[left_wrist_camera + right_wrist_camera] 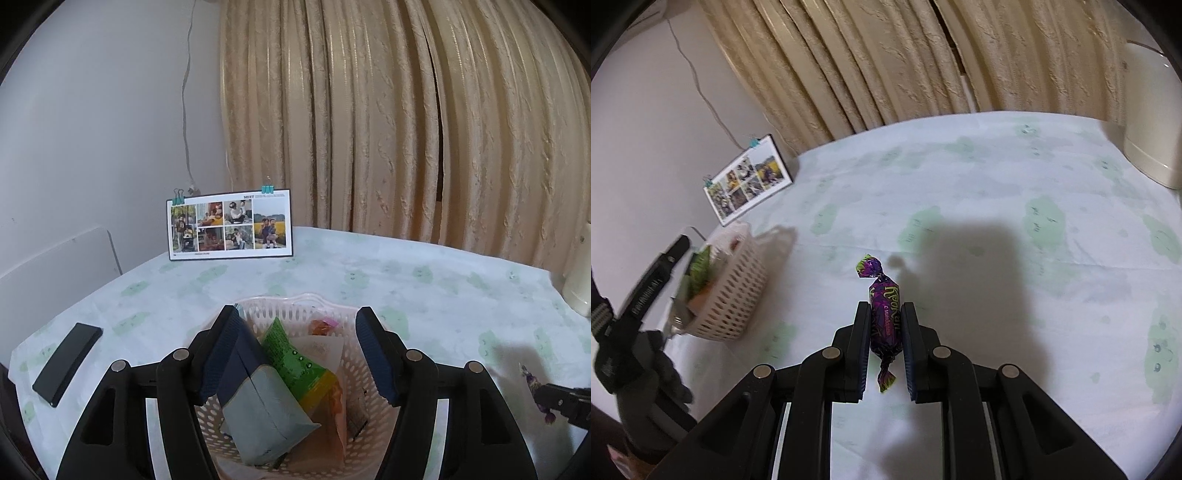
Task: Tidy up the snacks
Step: 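Carry the blue-and-white pack into the basket and open the left tool while the right tool holds the candy, then lower the purple candy into the basket and open the right tool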
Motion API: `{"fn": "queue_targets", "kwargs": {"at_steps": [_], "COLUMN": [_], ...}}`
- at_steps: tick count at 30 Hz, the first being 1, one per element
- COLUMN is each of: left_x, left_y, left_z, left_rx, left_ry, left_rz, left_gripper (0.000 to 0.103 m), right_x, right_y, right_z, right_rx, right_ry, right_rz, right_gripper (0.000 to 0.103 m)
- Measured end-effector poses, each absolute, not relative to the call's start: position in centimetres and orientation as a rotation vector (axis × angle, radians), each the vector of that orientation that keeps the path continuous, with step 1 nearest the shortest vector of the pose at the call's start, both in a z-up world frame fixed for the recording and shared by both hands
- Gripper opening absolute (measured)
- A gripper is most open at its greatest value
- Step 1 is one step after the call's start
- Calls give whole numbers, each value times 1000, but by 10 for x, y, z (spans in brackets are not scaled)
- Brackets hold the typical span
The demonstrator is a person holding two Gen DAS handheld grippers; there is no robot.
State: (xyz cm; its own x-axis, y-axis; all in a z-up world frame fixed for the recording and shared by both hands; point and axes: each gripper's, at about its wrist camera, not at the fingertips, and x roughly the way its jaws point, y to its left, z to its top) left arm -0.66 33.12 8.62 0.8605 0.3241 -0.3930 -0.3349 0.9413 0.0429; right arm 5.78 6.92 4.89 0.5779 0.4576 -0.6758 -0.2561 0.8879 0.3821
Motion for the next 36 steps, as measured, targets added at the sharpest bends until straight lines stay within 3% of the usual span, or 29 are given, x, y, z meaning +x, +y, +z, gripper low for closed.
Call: {"fn": "queue_targets", "kwargs": {"at_steps": [21, 36], "left_x": [-14, -21], "left_y": [352, 381], "left_z": [86, 88], "left_rx": [-96, -167], "left_ry": [402, 382], "left_rz": [375, 424], "left_gripper": [69, 69], "right_x": [73, 79], "right_y": [172, 226], "right_z": [105, 99], "right_rx": [286, 270], "right_ry": [799, 828], "right_rz": [664, 734], "right_gripper": [16, 17]}}
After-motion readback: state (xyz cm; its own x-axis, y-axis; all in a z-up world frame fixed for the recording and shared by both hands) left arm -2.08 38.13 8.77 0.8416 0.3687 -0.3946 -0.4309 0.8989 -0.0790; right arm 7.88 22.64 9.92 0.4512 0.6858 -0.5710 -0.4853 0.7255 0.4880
